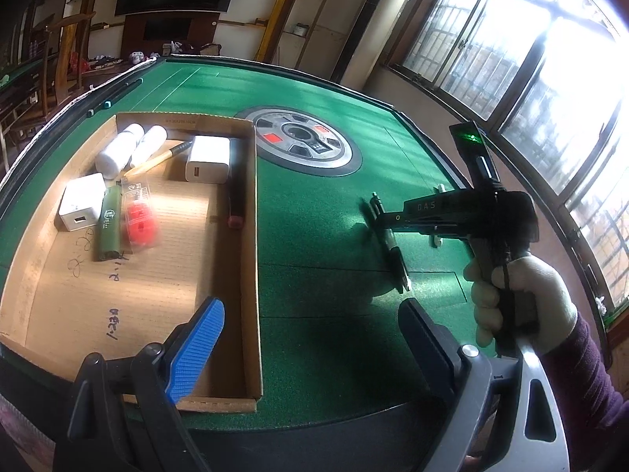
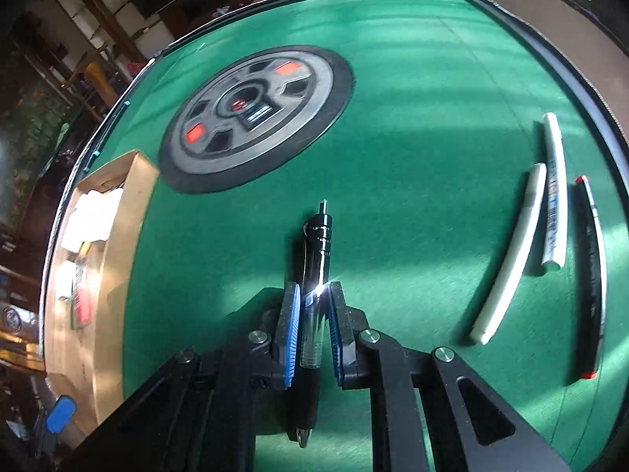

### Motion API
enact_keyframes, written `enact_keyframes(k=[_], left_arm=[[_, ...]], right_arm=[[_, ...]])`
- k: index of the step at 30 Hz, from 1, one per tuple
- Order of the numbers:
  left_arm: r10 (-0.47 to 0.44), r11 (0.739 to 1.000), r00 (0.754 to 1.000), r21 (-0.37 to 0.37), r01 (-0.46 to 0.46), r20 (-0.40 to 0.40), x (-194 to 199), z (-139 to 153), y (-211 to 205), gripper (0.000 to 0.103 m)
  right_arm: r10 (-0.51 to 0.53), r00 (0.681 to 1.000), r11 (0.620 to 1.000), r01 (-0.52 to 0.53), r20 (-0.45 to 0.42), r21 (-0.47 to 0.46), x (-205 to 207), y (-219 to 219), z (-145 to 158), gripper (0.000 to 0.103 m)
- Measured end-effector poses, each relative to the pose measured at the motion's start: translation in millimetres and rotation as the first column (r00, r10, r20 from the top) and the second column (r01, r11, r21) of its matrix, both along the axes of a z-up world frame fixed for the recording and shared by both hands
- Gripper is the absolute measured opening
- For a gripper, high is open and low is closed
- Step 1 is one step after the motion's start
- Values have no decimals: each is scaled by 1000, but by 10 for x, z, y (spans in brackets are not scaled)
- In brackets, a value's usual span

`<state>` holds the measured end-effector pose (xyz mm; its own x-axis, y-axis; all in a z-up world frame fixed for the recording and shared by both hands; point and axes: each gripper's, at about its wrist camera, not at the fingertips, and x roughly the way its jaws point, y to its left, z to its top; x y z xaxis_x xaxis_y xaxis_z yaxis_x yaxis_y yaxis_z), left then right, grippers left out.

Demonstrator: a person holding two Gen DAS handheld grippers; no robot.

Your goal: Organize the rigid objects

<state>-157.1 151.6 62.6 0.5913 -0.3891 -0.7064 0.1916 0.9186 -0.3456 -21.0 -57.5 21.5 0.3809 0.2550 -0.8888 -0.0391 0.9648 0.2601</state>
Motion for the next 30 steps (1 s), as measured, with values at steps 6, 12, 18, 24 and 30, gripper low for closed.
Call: enact_keyframes(k=[6, 12, 18, 24, 30], left_arm=[[-29, 1000, 999, 3, 29, 18, -41, 59, -104, 93], [-67, 998, 998, -3, 66, -23, 18, 8, -263, 93], [-69, 997, 997, 37, 70, -25, -8, 37, -372, 93], [-60, 996, 998, 59, 62, -35, 81, 55, -466, 93], [-67, 993, 997, 94, 71, -43, 367, 54, -761, 92]], right_arm=[[-53, 979, 992, 74, 197, -104, -135, -494, 484, 44], [-75, 980, 979, 108, 184, -175, -66, -994, 372, 44], [-93, 987, 985, 111, 131, -132, 155, -979, 55, 43], [-118, 980, 964, 151, 157, -220, 249, -886, -24, 41], [-118, 980, 971, 148, 161, -189, -29, -891, -26, 12]])
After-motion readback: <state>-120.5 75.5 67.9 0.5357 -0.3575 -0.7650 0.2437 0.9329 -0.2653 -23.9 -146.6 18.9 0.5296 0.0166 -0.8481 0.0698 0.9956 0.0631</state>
